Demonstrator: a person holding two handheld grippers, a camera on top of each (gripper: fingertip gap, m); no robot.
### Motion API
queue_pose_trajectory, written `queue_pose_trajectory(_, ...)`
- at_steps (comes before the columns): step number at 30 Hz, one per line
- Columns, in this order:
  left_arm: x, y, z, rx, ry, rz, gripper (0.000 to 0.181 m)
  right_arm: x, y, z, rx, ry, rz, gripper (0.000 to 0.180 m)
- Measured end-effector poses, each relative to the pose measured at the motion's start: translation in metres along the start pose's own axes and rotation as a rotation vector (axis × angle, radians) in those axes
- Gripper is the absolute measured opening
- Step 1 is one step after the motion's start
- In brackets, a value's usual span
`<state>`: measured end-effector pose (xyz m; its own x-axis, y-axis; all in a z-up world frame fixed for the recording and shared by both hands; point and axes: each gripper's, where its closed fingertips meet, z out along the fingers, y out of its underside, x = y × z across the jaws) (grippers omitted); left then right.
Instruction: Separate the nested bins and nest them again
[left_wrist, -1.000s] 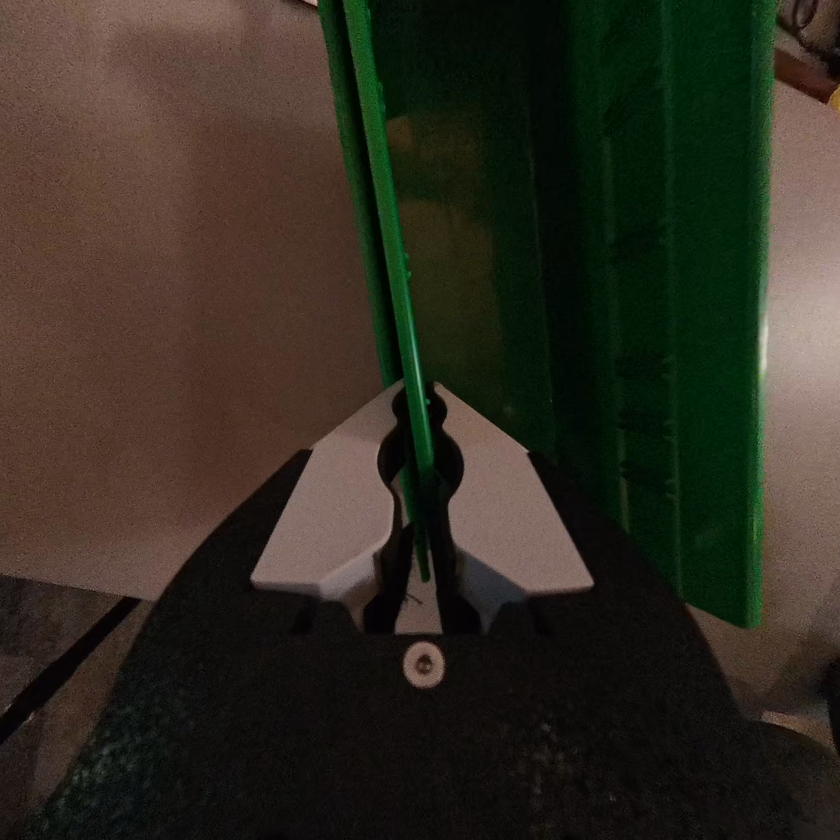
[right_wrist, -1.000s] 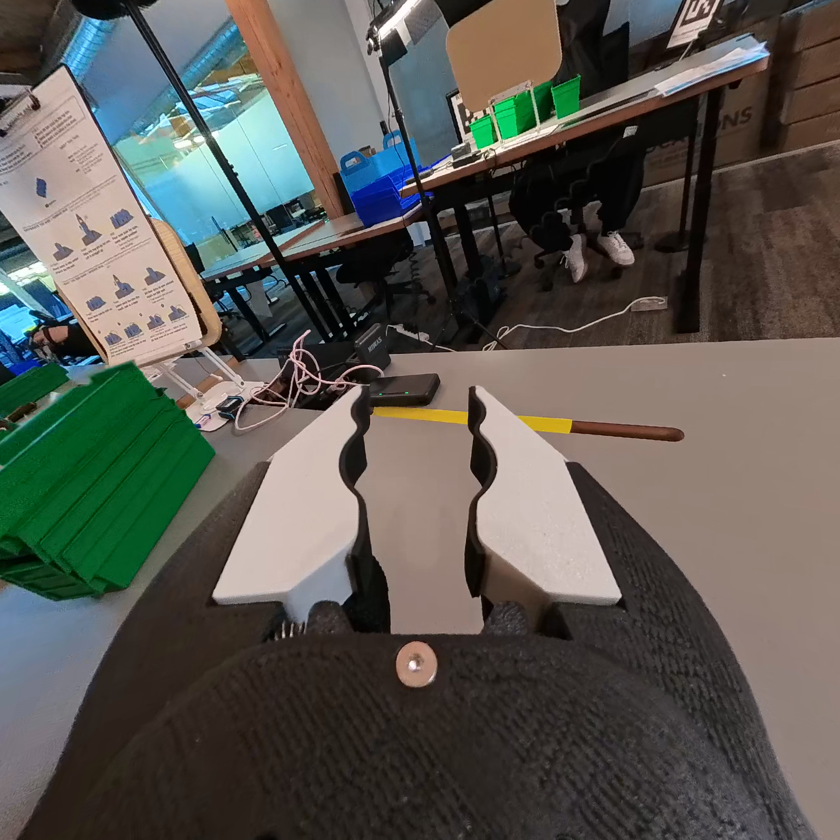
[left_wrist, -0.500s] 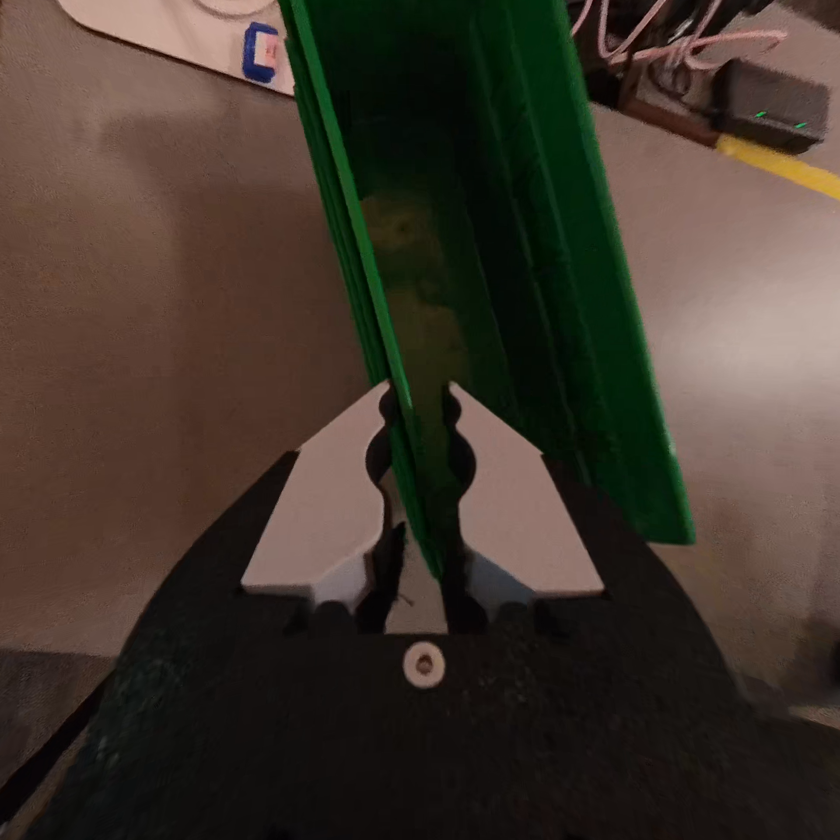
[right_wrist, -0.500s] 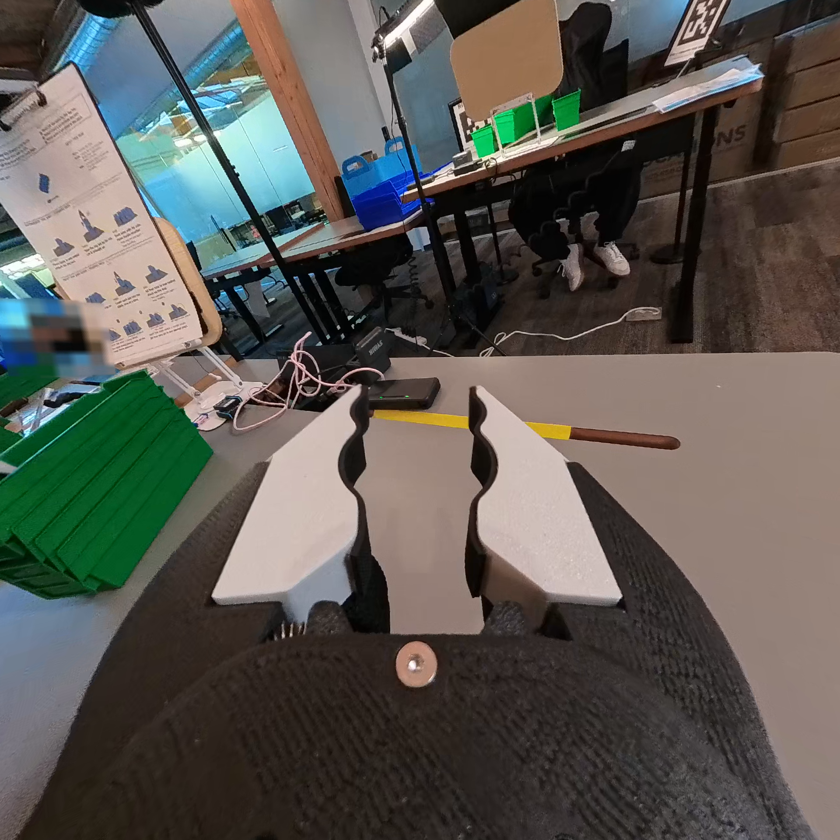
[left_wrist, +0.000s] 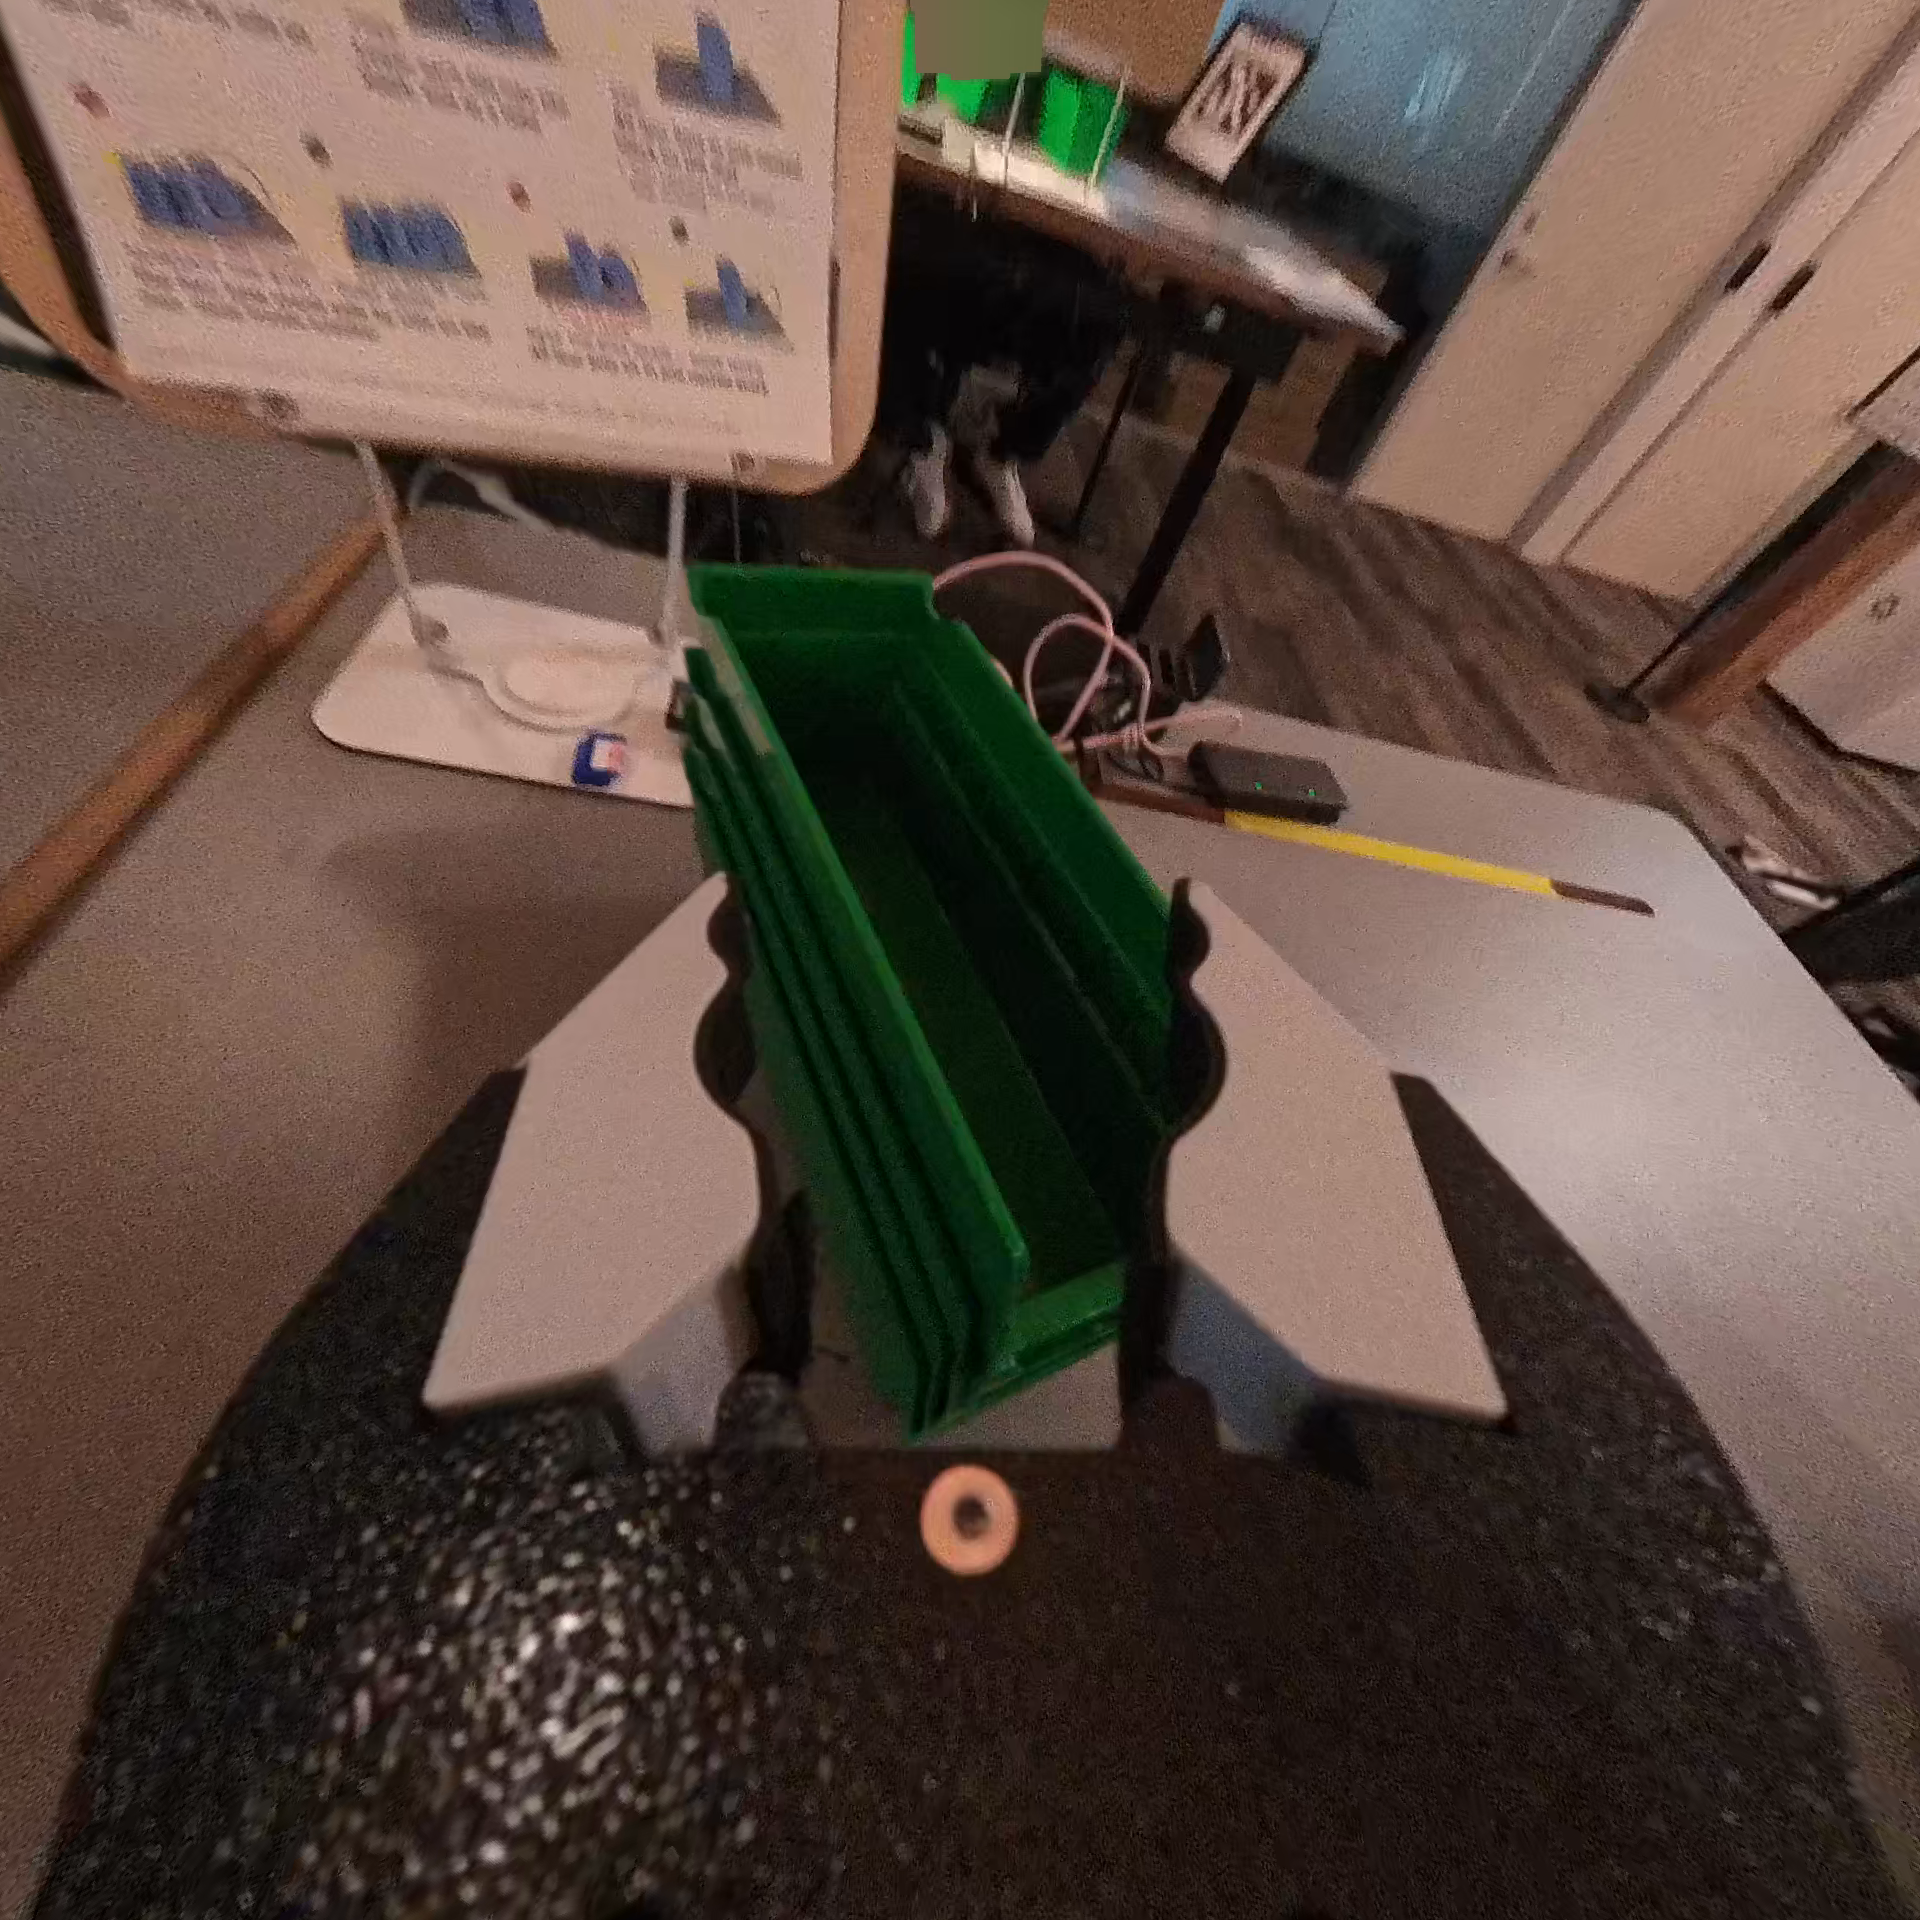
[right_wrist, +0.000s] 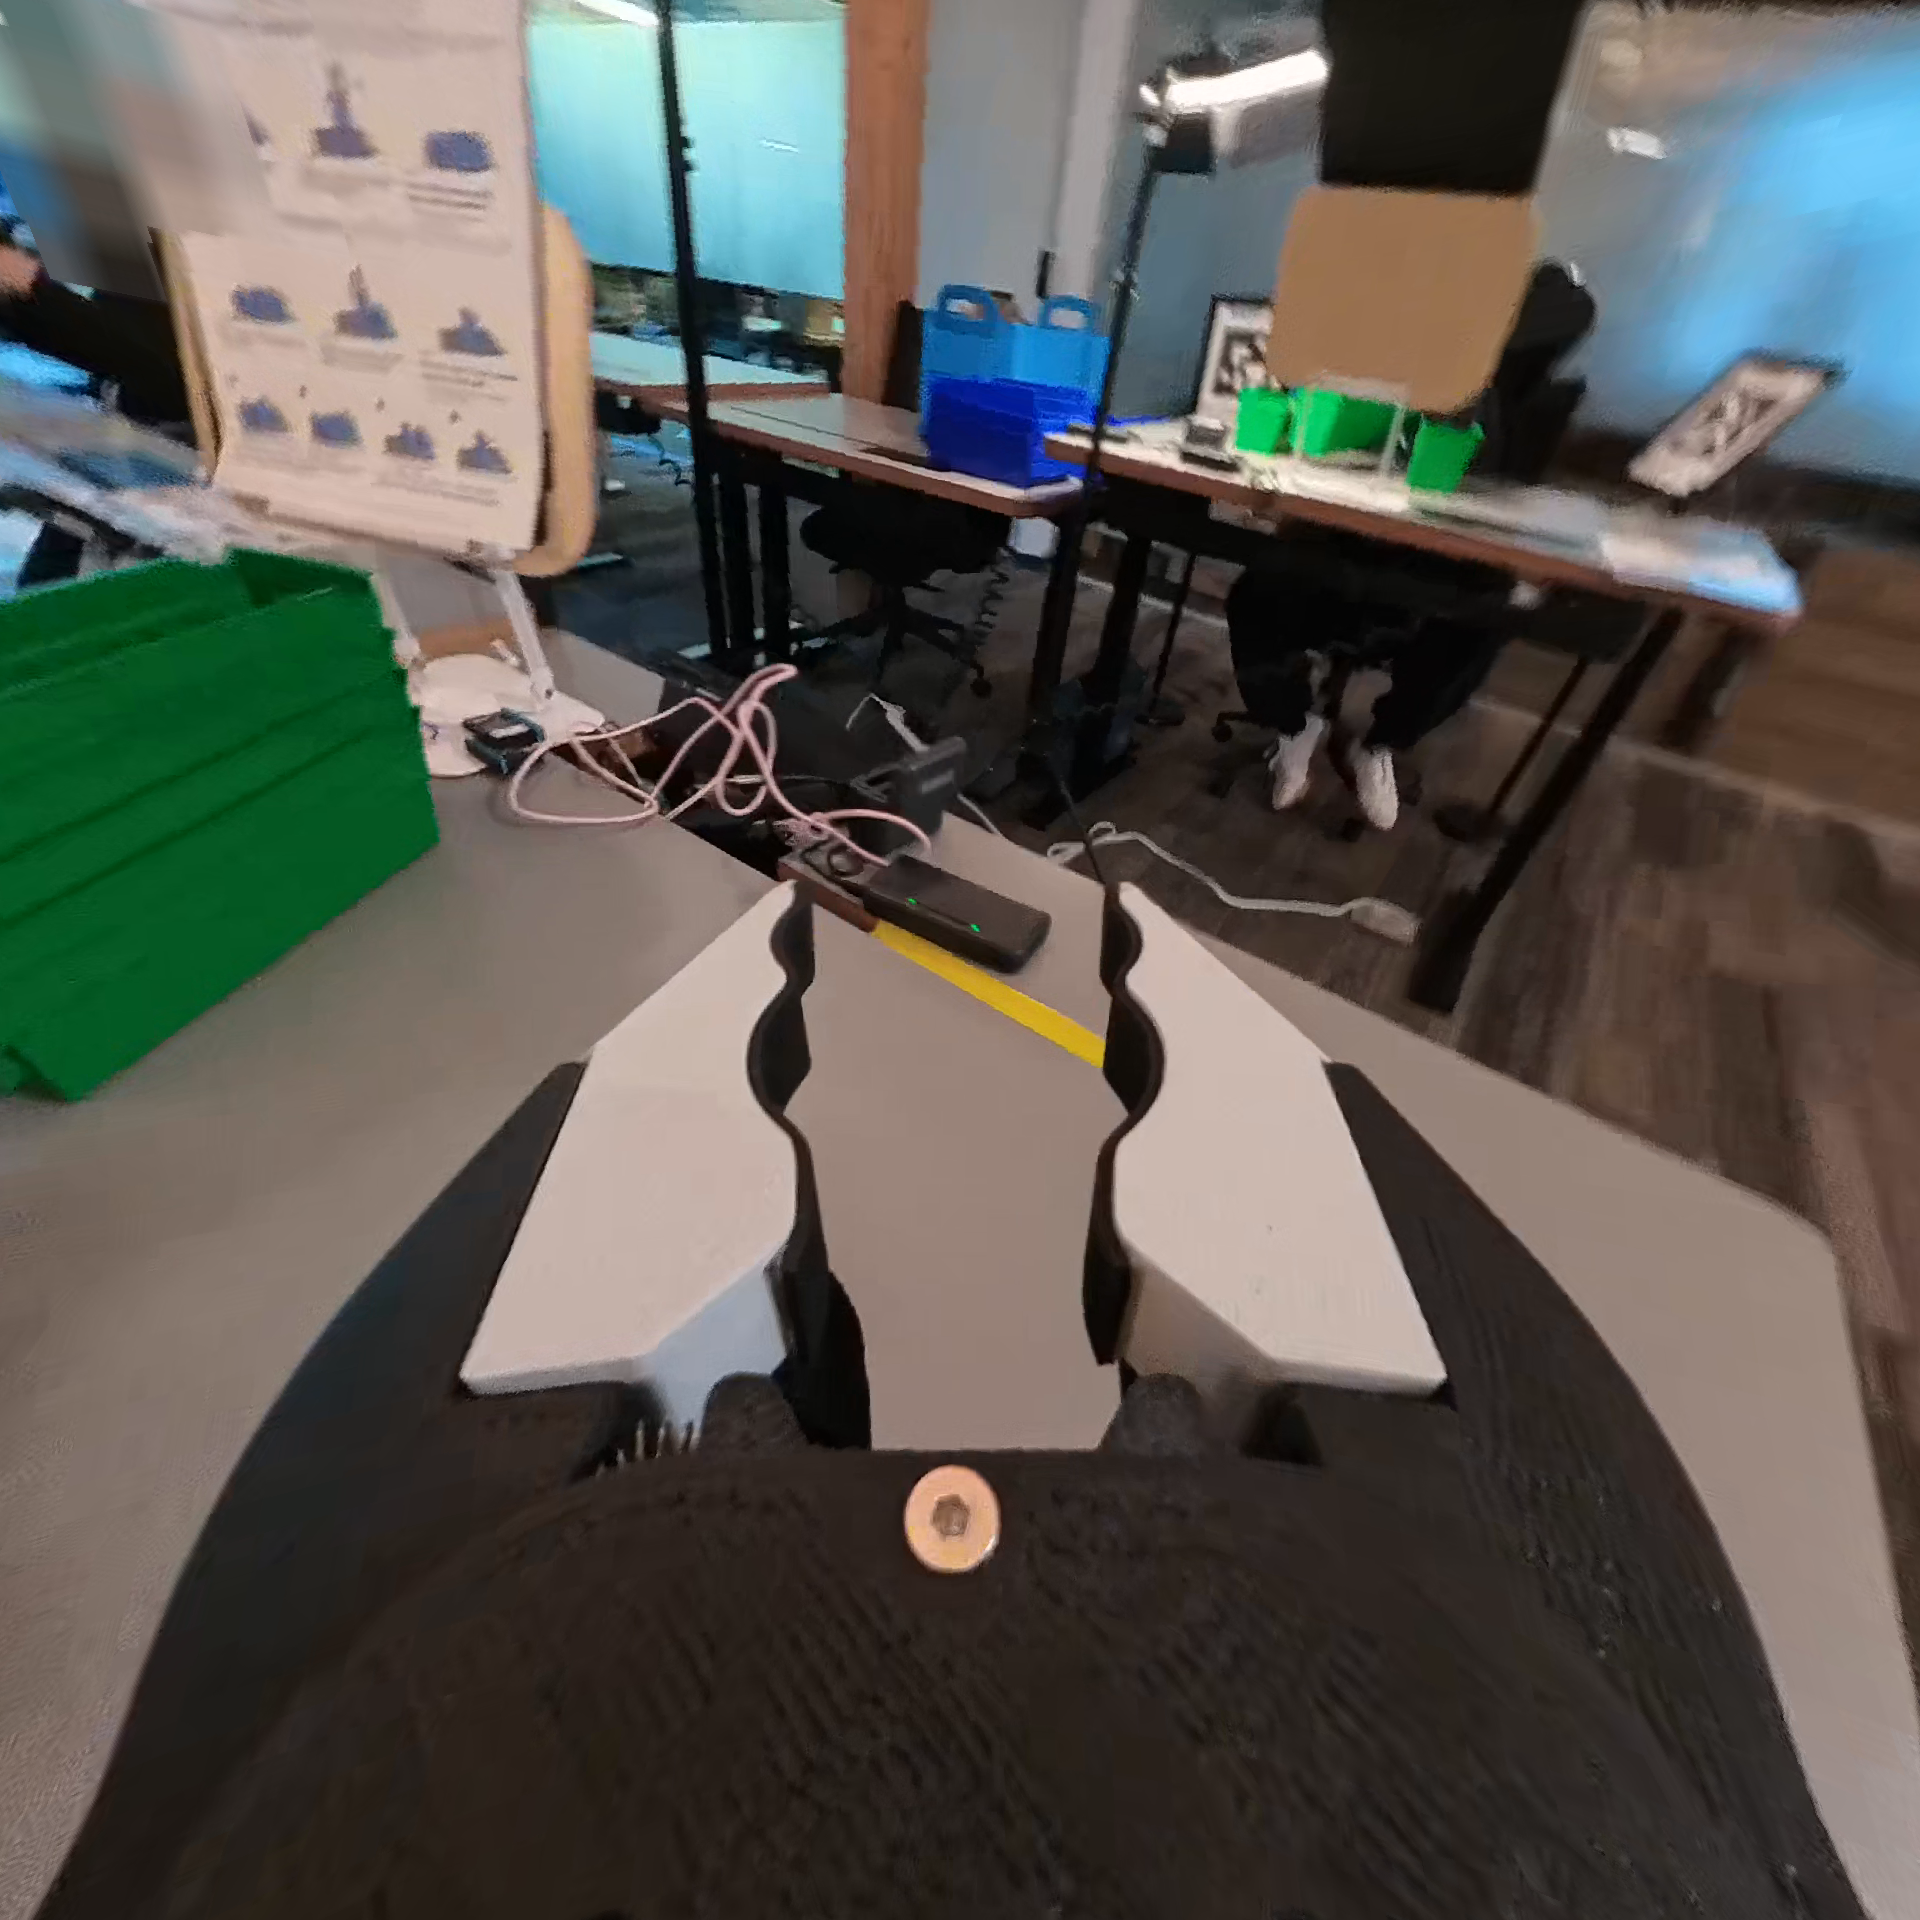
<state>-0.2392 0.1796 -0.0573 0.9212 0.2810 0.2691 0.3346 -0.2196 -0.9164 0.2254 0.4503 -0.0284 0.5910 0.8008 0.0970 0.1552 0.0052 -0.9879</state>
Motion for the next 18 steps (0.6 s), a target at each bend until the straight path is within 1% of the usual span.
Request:
queue_pose_trajectory(2, -0.012, 0.0, -0.024, 0.144, -0.007, 0.031, 0.082, -0.033, -0.013, 0.009, 0.032, -0.039, -0.113, 0.058)
queue_pose_trajectory(4, -0.03, 0.012, -0.04, 0.251, -0.007, 0.026, 0.086, -0.087, -0.028, 0.02, 0.103, -0.132, -0.221, 0.059)
queue_pose_trajectory(6, -0.048, 0.027, -0.046, 0.349, -0.004, -0.005, 0.09, -0.162, -0.033, 0.029, 0.166, -0.306, -0.295, 0.06)
queue_pose_trajectory(7, -0.058, 0.039, -0.042, 0.349, -0.026, -0.01, 0.097, -0.203, -0.03, 0.031, 0.18, -0.416, -0.309, 0.06)
queue_pose_trajectory(8, -0.07, 0.056, -0.033, 0.295, -0.077, -0.004, 0.104, -0.244, -0.022, 0.033, 0.169, -0.535, -0.318, 0.061)
queue_pose_trajectory(9, -0.079, 0.073, -0.022, 0.225, -0.114, 0.024, 0.108, -0.282, -0.013, 0.035, 0.138, -0.651, -0.329, 0.064)
queue_pose_trajectory(10, -0.083, 0.086, -0.012, 0.188, -0.132, 0.05, 0.109, -0.317, -0.004, 0.037, 0.1, -0.761, -0.353, 0.067)
queue_pose_trajectory(12, -0.086, 0.097, 0.001, 0.217, -0.095, 0.04, 0.109, -0.375, 0.011, 0.046, -0.01, -0.943, -0.458, 0.067)
queue_pose_trajectory(15, -0.092, 0.096, 0.006, 0.367, 0.011, -0.065, 0.109, -0.433, 0.016, 0.069, -0.201, -1.065, -0.622, 0.067)
queue_pose_trajectory(17, -0.1, 0.097, 0.006, 0.423, 0.048, -0.102, 0.108, -0.463, 0.017, 0.082, -0.319, -1.109, -0.736, 0.057)
queue_pose_trajectory(18, -0.105, 0.099, 0.006, 0.431, 0.053, -0.113, 0.109, -0.471, 0.023, 0.092, -0.391, -1.103, -0.82, 0.051)
